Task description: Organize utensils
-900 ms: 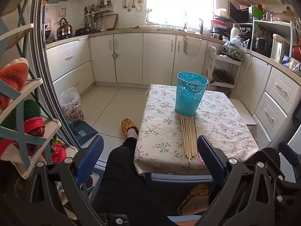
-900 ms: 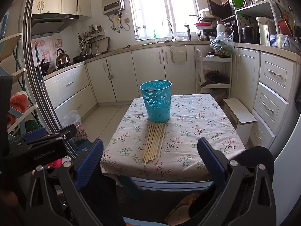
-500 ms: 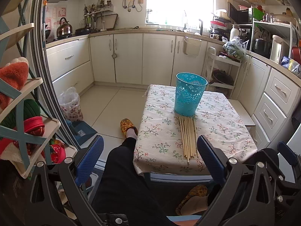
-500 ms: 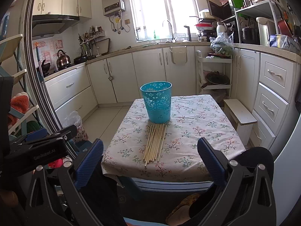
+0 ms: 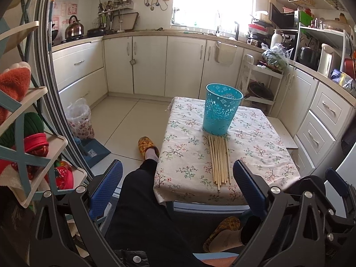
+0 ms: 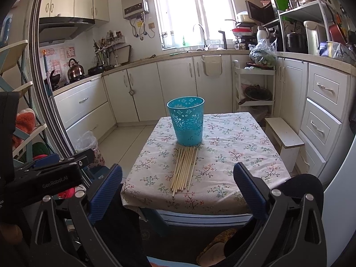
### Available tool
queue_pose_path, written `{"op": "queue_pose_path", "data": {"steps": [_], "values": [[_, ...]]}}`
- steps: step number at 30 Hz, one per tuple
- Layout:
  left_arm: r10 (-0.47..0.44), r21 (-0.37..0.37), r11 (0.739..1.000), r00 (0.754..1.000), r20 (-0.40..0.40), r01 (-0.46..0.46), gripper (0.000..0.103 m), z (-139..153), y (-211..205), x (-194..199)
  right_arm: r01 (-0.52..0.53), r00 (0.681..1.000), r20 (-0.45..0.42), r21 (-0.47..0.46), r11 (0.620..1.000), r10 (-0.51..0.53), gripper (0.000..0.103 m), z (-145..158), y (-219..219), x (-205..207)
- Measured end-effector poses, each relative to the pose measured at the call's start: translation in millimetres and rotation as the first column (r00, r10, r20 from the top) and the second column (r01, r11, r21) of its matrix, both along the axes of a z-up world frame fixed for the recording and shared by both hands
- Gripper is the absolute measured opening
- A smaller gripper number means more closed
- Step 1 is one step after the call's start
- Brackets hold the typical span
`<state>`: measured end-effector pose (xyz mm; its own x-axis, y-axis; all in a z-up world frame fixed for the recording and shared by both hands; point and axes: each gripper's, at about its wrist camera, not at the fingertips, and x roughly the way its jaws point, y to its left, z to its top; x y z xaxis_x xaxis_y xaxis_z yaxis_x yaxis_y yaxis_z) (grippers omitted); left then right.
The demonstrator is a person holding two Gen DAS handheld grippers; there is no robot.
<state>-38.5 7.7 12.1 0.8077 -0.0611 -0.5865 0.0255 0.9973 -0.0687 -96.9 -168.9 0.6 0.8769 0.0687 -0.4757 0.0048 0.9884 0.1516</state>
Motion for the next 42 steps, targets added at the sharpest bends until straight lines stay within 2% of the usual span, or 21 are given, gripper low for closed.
{"op": "queue_pose_path", "data": {"steps": [6, 7, 12, 14, 16, 17, 22, 30, 34, 37, 42], "values": [[-0.009, -0.018, 1.000, 1.000, -0.019, 0.009, 0.095, -2.2, 4.0, 3.0, -0.006, 0.999, -0.033, -0.003, 1.000, 0.006, 0.096, -3.7, 0.6, 3.3], [-0.009, -0.021, 1.000, 1.000, -0.020, 0.008, 0.095, -2.4, 5.1, 3.0, -0.006, 1.000, 0.015, -0.019, 1.000, 0.006, 0.096, -2.8, 1.8, 2.1], [-0.012, -0.025, 1.000, 1.000, -0.026, 0.011, 0.095, -1.9, 5.9, 2.0, -0.006, 1.000, 0.017, -0.001, 1.000, 0.006, 0.096, -4.0, -0.2, 1.1], [-0.014, -0.023, 1.000, 1.000, -0.028, 0.014, 0.095, -2.1, 6.0, 2.3, -0.008, 0.999, 0.035, 0.002, 1.000, 0.008, 0.096, -3.9, -1.1, 0.2], [-0.017, -0.023, 1.000, 0.999, -0.033, 0.016, 0.095, -2.4, 5.9, 2.5, -0.008, 0.995, 0.095, 0.009, 1.000, 0.007, 0.096, -1.9, -0.5, -4.0], [-0.018, -0.023, 1.000, 0.999, -0.035, 0.017, 0.095, -2.3, 5.8, 2.4, -0.009, 0.999, 0.035, -0.011, 1.000, 0.009, 0.096, -2.9, 0.5, -1.0], [-0.021, -0.018, 1.000, 0.999, -0.040, 0.020, 0.095, -3.0, 4.1, 1.8, -0.015, 0.997, 0.073, 0.015, 1.000, 0.014, 0.096, -1.8, 0.6, -4.5], [-0.021, -0.012, 1.000, 0.999, -0.048, 0.021, 0.095, -4.7, 4.0, 2.3, -0.015, 0.999, 0.050, 0.010, 1.000, 0.015, 0.096, -1.4, 1.1, -5.3], [-0.019, -0.008, 1.000, 0.999, -0.041, 0.019, 0.095, -3.5, 3.2, 1.1, -0.019, 0.999, 0.040, -0.030, 0.999, 0.020, 0.096, -2.7, 3.4, -4.1], [-0.010, -0.001, 1.000, 1.000, -0.029, 0.010, 0.095, -2.0, 3.2, 2.6, -0.013, 0.999, 0.042, 0.006, 1.000, 0.012, 0.096, -2.5, 1.5, -4.1], [-0.003, -0.001, 1.000, 1.000, -0.031, 0.003, 0.095, -5.9, 5.2, 12.3, -0.009, 0.999, 0.041, 0.003, 1.000, 0.009, 0.096, -4.0, 1.7, -0.5]]}}
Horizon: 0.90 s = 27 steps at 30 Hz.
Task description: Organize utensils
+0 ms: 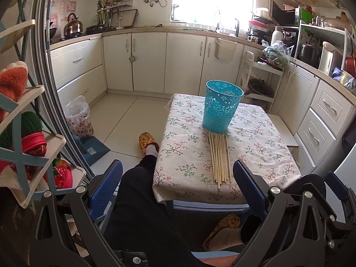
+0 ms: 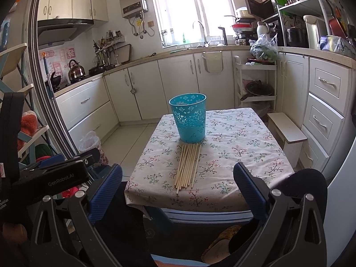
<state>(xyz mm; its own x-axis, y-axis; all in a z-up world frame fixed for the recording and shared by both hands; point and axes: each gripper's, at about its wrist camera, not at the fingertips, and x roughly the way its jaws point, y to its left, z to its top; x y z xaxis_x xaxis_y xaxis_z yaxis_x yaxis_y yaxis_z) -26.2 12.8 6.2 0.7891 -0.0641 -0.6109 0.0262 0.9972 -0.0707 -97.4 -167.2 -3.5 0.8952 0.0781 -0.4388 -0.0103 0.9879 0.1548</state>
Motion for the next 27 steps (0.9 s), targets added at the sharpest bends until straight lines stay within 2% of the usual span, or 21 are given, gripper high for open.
{"op": "queue_pose_path", "data": {"steps": [9, 14, 16, 19, 21, 25, 27], "values": [[-0.009, -0.012, 1.000, 0.998, -0.065, 0.008, 0.095, -25.3, -5.8, 43.4, 0.030, 0.996, -0.088, 0.012, 0.999, -0.029, 0.096, -19.1, -9.2, 33.3], [0.001, -0.017, 1.000, 0.995, -0.100, -0.003, 0.095, -38.8, -4.7, 63.2, 0.056, 0.989, -0.143, 0.064, 0.996, -0.047, 0.094, -33.8, -20.7, 54.0], [0.007, -0.020, 1.000, 0.993, -0.117, -0.009, 0.095, -43.1, -5.6, 71.6, 0.061, 0.986, -0.158, 0.067, 0.996, -0.050, 0.083, -42.3, -27.3, 72.0], [0.017, -0.019, 1.000, 0.990, -0.140, -0.020, 0.095, -50.4, -4.1, 84.1, 0.042, 0.974, -0.227, 0.072, 0.997, -0.025, 0.047, -62.8, -31.9, 115.6], [0.025, -0.013, 1.000, 0.989, -0.147, -0.027, 0.095, -53.3, -4.6, 90.7, 0.020, 0.952, -0.305, 0.127, 0.992, 0.020, 0.036, -83.9, -34.6, 151.5], [0.041, -0.007, 0.999, 0.984, -0.172, -0.043, 0.095, -63.7, -1.6, 106.5, 0.005, 0.921, -0.387, 0.124, 0.992, 0.044, 0.023, -119.6, -32.6, 212.8], [0.048, -0.007, 0.999, 0.980, -0.193, -0.050, 0.095, -70.8, 1.3, 114.7, 0.016, 0.909, -0.416, 0.122, 0.992, 0.037, 0.023, -133.5, -34.0, 234.1]]}}
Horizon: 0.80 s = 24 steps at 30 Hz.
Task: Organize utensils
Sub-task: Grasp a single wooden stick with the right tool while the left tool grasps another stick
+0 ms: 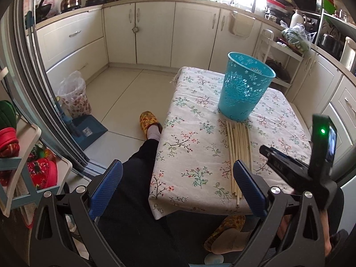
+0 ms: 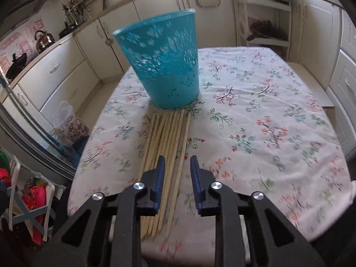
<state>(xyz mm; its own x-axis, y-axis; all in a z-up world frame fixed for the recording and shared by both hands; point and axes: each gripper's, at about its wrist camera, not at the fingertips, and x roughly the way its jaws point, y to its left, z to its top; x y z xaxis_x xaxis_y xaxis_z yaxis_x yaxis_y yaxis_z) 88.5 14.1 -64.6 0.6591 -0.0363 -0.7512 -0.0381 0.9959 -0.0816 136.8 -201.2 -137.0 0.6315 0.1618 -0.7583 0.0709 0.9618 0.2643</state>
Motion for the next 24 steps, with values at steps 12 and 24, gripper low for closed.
{"op": "queue_pose_path", "data": {"steps": [12, 24], "values": [[-0.026, 0.000, 1.000, 0.997, -0.077, 0.026, 0.095, -33.1, -15.1, 60.1, -0.049, 0.997, -0.064, -0.108, 0.993, 0.042, 0.012, -34.6, 3.8, 43.9], [-0.143, 0.048, 0.987, 0.976, -0.164, 0.152, 0.087, -94.5, -93.3, 152.0, -0.193, 0.980, -0.081, -0.141, 0.971, 0.183, 0.006, -33.9, -38.0, 39.0]]}}
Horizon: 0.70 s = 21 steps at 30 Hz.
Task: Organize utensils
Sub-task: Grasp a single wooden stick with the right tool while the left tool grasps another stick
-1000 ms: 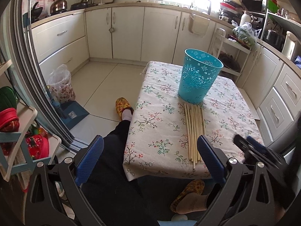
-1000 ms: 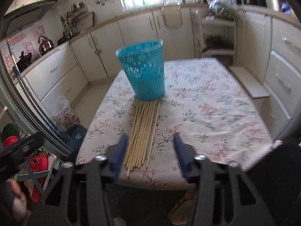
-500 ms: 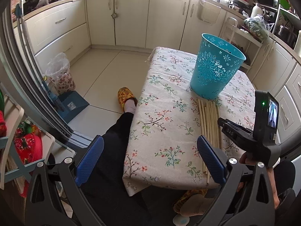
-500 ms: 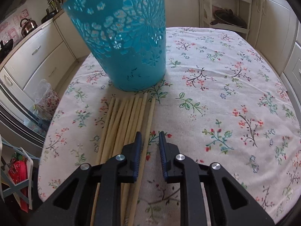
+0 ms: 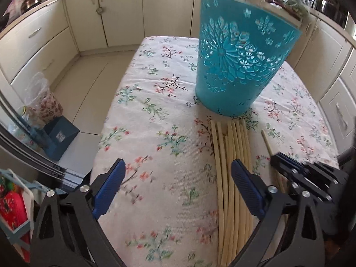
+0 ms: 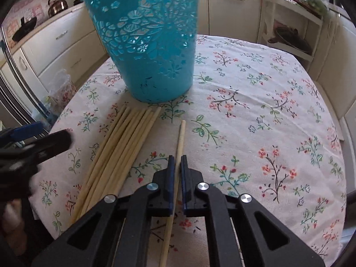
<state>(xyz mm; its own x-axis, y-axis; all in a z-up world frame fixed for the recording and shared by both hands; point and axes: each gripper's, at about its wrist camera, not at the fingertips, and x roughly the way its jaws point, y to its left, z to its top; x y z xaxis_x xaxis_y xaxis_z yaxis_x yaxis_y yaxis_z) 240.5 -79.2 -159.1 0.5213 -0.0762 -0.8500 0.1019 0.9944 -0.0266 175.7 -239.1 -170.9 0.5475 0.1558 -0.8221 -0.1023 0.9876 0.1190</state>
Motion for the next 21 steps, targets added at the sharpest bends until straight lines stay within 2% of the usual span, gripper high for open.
{"op": "queue_pose_path", "data": {"steps": [3, 7, 14, 16, 18, 19, 20, 21], "values": [[-0.006, 0.050, 0.999, 1.000, -0.018, 0.007, 0.079, -14.2, -10.4, 14.1, 0.018, 1.000, 0.011, 0.033, 0.999, -0.018, 0.006, -1.4, -1.9, -1.4], [-0.023, 0.105, 0.994, 0.999, -0.026, 0.026, 0.077, -24.4, -22.4, 22.5, 0.022, 1.000, 0.003, 0.084, 0.996, -0.022, 0.006, -3.0, -9.1, 0.4], [-0.024, 0.109, 0.994, 0.999, -0.041, 0.028, 0.077, -29.1, -27.1, 35.2, 0.030, 1.000, -0.009, 0.135, 0.990, -0.029, 0.006, -4.6, -14.0, 1.4], [-0.057, 0.067, 0.996, 0.997, -0.042, 0.060, 0.061, -27.7, -26.4, 36.7, 0.030, 1.000, -0.010, 0.143, 0.989, -0.029, 0.006, -5.9, -13.2, 1.4], [-0.093, 0.056, 0.994, 0.995, -0.035, 0.095, 0.039, -25.8, -29.6, 36.0, 0.027, 1.000, -0.011, 0.141, 0.990, -0.026, 0.006, -5.4, -14.4, 1.4], [-0.129, 0.040, 0.991, 0.991, -0.035, 0.130, 0.019, -24.9, -32.3, 36.1, 0.025, 1.000, -0.009, 0.136, 0.990, -0.024, 0.006, -5.3, -14.7, 0.6], [-0.157, 0.020, 0.987, 0.987, -0.043, 0.158, 0.007, -24.5, -34.1, 36.8, 0.020, 1.000, -0.006, 0.122, 0.992, -0.019, 0.006, -4.9, -13.0, 1.0], [-0.174, 0.018, 0.984, 0.984, -0.048, 0.175, 0.005, -24.1, -35.4, 38.1, 0.016, 1.000, -0.003, 0.112, 0.994, -0.016, 0.006, -5.0, -12.4, 0.4]]}}
